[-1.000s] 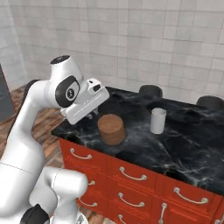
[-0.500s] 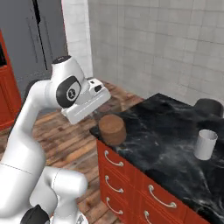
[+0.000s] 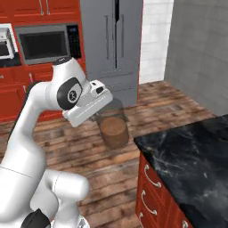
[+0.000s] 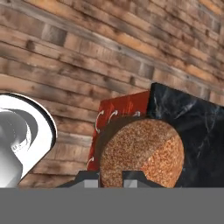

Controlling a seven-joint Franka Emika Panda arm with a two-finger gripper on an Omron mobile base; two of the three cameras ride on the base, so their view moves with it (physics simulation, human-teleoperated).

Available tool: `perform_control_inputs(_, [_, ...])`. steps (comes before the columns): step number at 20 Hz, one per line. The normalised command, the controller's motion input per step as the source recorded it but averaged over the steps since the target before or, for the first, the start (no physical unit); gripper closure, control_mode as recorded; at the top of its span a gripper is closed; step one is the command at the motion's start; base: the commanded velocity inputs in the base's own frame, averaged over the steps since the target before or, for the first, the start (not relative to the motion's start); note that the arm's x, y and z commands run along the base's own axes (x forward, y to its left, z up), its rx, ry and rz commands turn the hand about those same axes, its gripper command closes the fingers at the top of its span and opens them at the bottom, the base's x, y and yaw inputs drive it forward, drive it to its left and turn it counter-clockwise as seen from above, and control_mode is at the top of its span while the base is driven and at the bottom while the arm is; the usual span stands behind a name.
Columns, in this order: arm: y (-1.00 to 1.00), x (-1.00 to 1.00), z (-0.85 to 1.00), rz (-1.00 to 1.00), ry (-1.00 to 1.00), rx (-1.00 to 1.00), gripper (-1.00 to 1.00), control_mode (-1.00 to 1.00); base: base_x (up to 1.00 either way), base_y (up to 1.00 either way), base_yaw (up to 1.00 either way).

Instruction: Pick the jar and glass cup and place them in the sink. Then turn on the water.

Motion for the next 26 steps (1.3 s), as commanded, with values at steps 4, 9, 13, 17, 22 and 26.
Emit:
perform_control_inputs(4, [0.00, 0.00, 0.00, 0.00, 0.00, 0.00, 1.00, 1.00, -0.29, 0.00, 0.63])
perform_control_inputs(9, [0.00, 0.00, 0.00, 0.00, 0.00, 0.00, 1.00, 1.00, -0.14, 0.03, 0.61])
perform_control_inputs(13, [0.00, 0.00, 0.00, 0.00, 0.00, 0.00, 1.00, 1.00, -0.02, 0.03, 0.61])
perform_control_inputs(17, [0.00, 0.00, 0.00, 0.00, 0.00, 0.00, 1.00, 1.00, 0.00, 0.00, 0.62])
perform_control_inputs(22, [0.00, 0.00, 0.00, 0.00, 0.00, 0.00, 1.00, 1.00, 0.36, 0.00, 0.62])
perform_control_inputs(26, [0.00, 0.00, 0.00, 0.00, 0.00, 0.00, 1.00, 1.00, 0.68, 0.00, 0.59])
